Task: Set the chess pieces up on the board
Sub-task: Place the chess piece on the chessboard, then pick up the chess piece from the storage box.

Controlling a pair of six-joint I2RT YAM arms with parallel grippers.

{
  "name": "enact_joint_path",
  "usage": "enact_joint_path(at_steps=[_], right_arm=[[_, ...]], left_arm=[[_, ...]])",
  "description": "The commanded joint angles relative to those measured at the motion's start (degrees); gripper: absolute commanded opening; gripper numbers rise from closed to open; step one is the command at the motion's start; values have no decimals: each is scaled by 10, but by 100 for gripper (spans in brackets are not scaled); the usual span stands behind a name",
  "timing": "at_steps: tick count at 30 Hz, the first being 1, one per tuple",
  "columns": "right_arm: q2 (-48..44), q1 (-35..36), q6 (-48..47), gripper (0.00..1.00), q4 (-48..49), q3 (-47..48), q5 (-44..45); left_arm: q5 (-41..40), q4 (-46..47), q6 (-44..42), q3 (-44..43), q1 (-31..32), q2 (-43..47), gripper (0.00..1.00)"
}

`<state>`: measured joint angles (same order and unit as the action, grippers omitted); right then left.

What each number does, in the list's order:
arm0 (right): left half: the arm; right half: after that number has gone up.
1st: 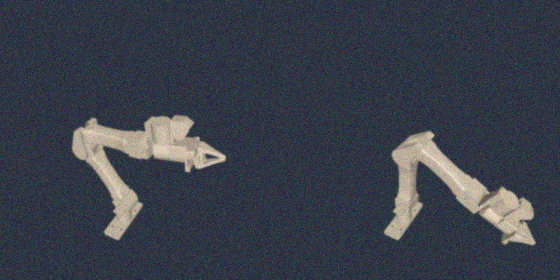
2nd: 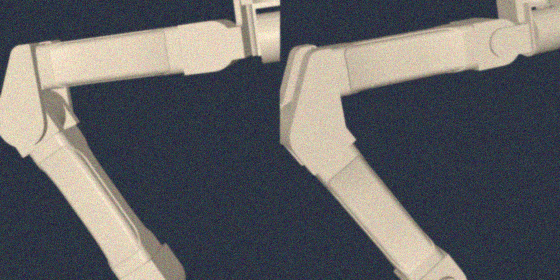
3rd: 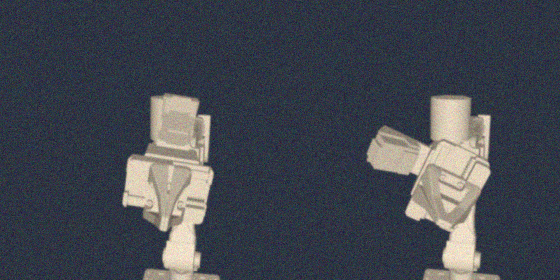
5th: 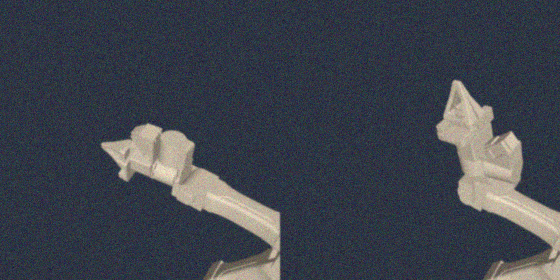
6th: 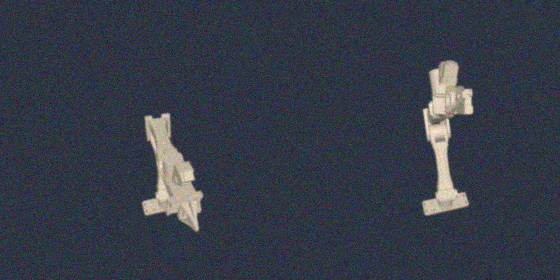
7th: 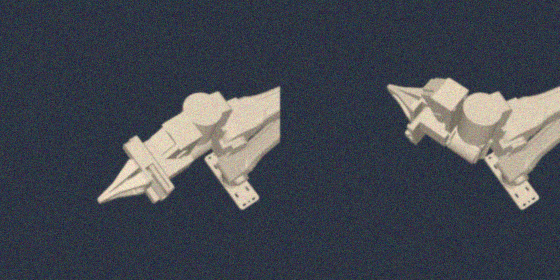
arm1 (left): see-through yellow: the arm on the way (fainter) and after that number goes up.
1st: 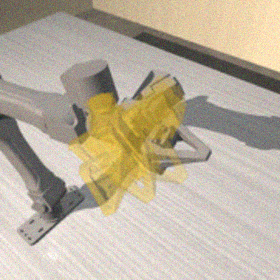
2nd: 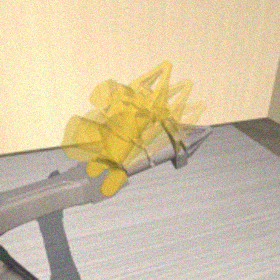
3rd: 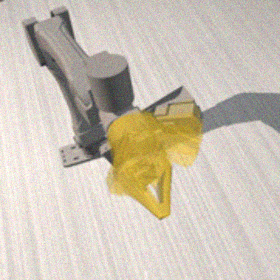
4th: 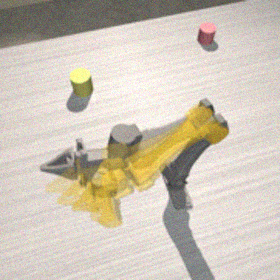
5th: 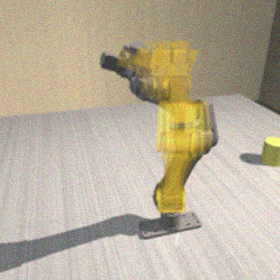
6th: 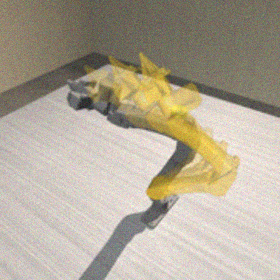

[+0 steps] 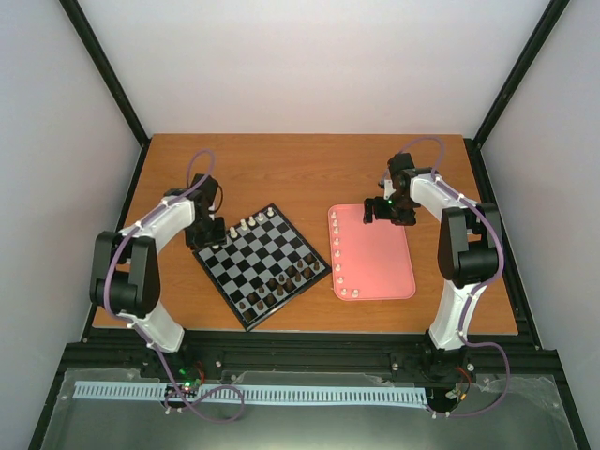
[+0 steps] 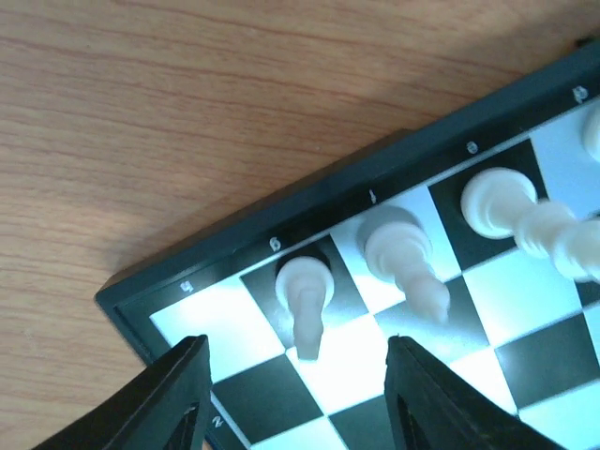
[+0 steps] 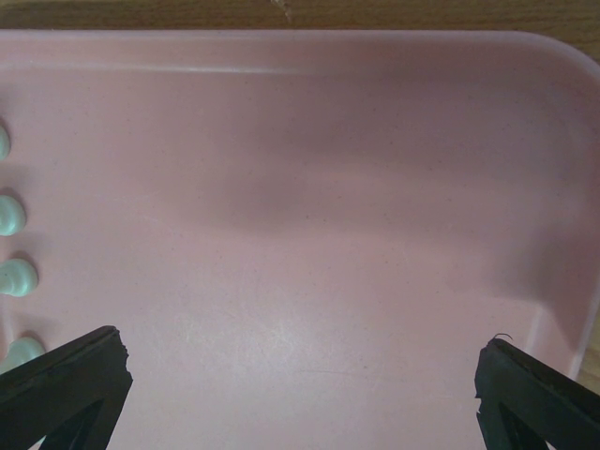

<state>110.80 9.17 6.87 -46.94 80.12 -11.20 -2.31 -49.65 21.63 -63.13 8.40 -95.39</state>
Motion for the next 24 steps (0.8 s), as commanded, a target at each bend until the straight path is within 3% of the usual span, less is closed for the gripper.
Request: enact_joint_path(at_steps=[1,6,10,15,18,24], right_arm=[[-2,4,-4,100,-1,6,-2],[-6,4,-3,100,-2,5,1],[-6,4,0,100,-5,5,5],[-6,5,5,100,-7,6,16],[-3,5,11,100,-9,12,15],[-1,5,15,100,-3,16,18]], left_arm=[[-7,-42,-2,-23,-5,61,57],[-9,-110,-11,-84,-5,129,81],[26,-147,-11,-133,13,154,91],[60,-147,-19,-197,123,139,83],[102,-134,-30,-259,220,86,78],[119,-135,-81,-394,408,-56,77]])
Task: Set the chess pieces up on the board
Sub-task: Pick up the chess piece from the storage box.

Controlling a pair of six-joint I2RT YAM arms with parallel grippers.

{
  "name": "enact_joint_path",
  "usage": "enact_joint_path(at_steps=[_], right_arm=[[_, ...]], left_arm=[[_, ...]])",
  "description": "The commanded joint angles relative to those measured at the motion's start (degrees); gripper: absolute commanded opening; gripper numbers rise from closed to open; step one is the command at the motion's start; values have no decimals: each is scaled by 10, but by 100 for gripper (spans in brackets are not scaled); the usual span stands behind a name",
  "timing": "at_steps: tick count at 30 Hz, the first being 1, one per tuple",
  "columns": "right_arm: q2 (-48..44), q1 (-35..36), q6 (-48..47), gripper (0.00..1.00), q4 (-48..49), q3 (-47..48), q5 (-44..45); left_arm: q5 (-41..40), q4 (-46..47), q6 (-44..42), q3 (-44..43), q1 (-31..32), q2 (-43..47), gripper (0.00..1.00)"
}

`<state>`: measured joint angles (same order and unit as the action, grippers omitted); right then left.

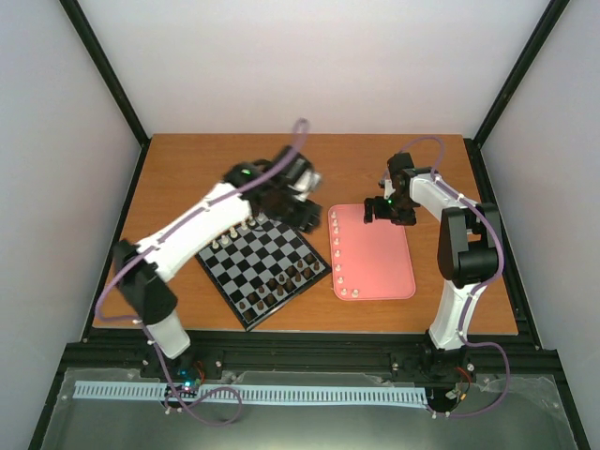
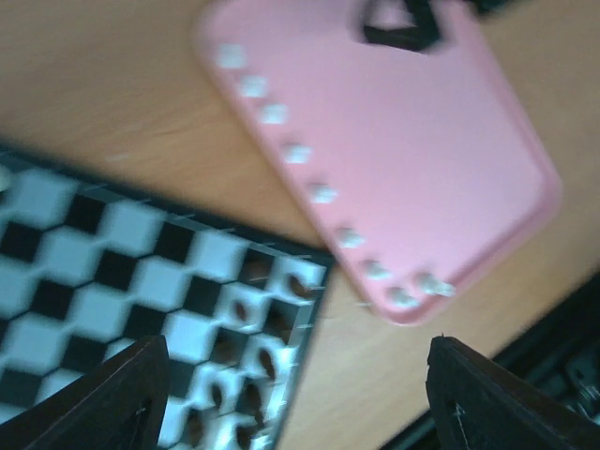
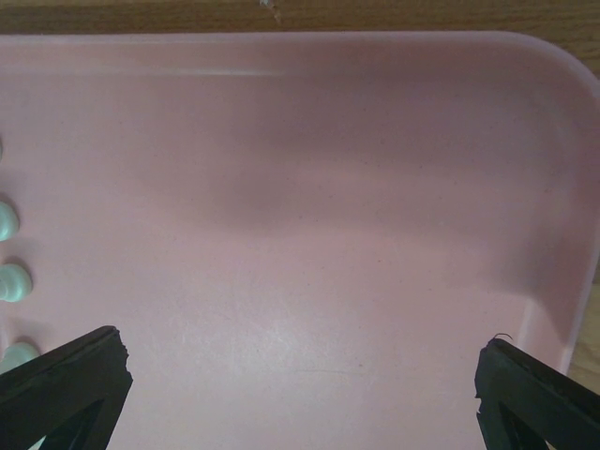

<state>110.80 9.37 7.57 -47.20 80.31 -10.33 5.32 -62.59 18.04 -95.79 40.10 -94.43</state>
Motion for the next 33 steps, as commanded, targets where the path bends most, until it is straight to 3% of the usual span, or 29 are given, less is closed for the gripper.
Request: enact_joint_path(at_steps=[1,5,12,33], right_arm=[[1,3,9,100,0,14,10],[4,3,11,100,3,16,15],[-5,3,13,100,8,8,20],[-18,3,11,100,19,-20,20]], left_arm=[[55,2,-54,-77,109,-84,76],[76,25,-89,-82,161,-141,75],[86,99,-110,-10,218,-185,73],[46,131,-141,-72,229,-319,52]])
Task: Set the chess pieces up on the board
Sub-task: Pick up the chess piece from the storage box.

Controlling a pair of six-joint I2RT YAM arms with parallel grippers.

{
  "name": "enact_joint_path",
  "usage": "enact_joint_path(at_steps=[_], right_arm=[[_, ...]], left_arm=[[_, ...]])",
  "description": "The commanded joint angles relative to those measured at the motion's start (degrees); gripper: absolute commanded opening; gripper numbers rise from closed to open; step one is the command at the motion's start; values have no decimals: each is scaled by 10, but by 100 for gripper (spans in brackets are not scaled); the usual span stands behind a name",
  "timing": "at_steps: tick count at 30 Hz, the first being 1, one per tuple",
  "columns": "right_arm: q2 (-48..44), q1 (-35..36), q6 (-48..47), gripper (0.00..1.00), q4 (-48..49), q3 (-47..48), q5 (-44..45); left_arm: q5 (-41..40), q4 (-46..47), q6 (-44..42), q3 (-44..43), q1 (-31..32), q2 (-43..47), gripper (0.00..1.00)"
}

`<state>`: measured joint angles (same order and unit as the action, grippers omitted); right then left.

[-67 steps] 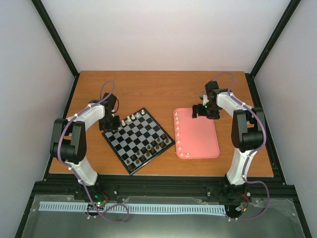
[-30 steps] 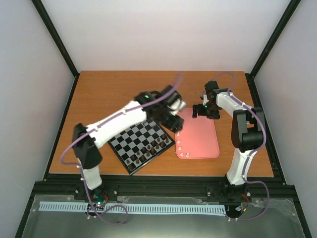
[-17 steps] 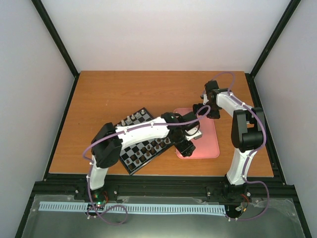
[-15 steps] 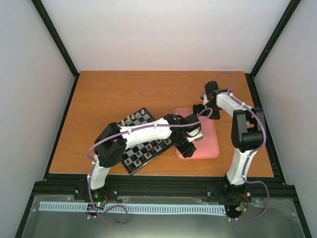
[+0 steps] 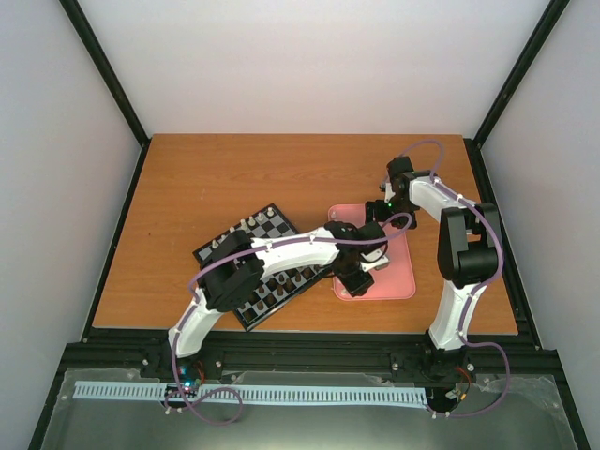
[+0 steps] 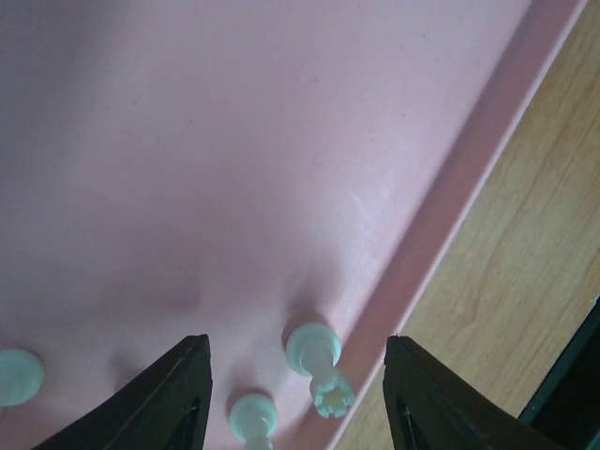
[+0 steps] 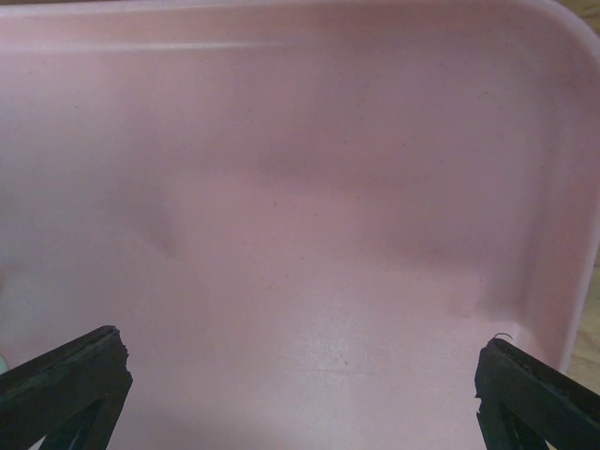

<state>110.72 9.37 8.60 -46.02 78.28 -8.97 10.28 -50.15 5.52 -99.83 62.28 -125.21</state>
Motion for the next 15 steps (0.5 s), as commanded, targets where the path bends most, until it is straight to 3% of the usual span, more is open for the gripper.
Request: enact_joint_path(at_steps=[1,5,15], right_arm=[[-16,3,1,100,8,0,7],[-14,3,1,100,8,0,5],[-13,3,3,100,9,1,7]], left_arm=[[-3,5,-16,-33,7,-14,50],[2,-1,-18,-30,7,-15,41],[18,-12,-22,-12,7,4,38]])
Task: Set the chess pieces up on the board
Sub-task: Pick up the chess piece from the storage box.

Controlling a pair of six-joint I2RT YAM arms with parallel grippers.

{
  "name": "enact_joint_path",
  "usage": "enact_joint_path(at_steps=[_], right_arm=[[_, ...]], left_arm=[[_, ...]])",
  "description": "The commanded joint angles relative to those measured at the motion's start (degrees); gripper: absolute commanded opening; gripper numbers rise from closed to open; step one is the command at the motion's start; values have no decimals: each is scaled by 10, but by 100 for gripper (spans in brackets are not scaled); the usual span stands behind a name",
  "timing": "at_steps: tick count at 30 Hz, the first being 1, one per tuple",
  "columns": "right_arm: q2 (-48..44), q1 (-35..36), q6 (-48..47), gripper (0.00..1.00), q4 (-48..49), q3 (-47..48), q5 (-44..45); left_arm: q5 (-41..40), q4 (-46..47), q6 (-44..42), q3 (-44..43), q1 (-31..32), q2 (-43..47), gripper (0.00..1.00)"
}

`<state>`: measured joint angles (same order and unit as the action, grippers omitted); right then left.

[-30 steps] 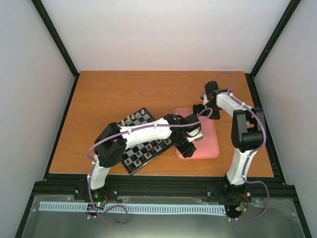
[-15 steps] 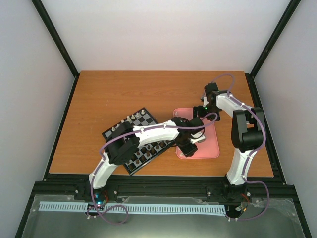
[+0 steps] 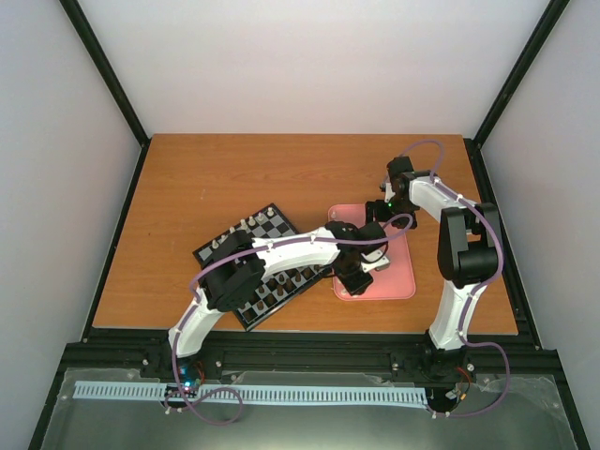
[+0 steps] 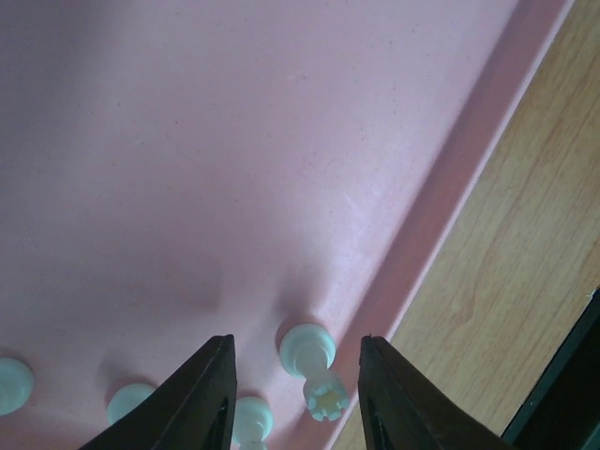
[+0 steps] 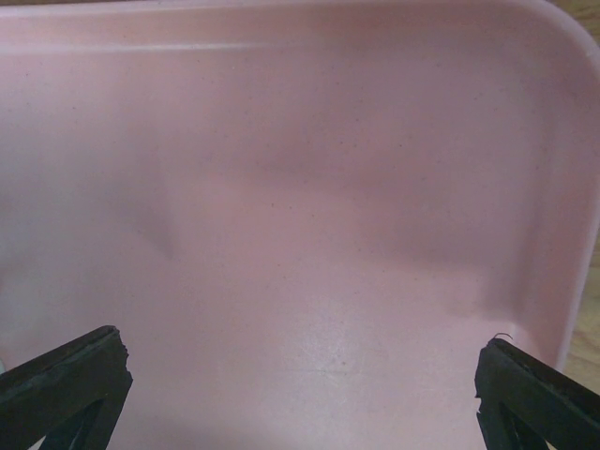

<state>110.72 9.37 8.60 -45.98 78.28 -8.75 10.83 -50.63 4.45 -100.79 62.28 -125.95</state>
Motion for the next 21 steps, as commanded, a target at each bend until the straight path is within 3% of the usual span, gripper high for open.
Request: enact_joint_path(at_steps=[1,5,14,19,21], right_arm=[[-13,3,3,100,8,1,5],[-13,3,3,100,7,1,7],[-13,3,5,100,8,2,4],[-14,3,5,100,7,3,5],[-15,3,5,100,7,3,6]], left_arm=[[15,-8,-12,-1,7,12,37],[21,-10,-13,5,8,15,31],[26,-13,-16,6,7,14,31],[33,-14,-15,3,7,10,16],[35,-14,-14,4,7,10,15]])
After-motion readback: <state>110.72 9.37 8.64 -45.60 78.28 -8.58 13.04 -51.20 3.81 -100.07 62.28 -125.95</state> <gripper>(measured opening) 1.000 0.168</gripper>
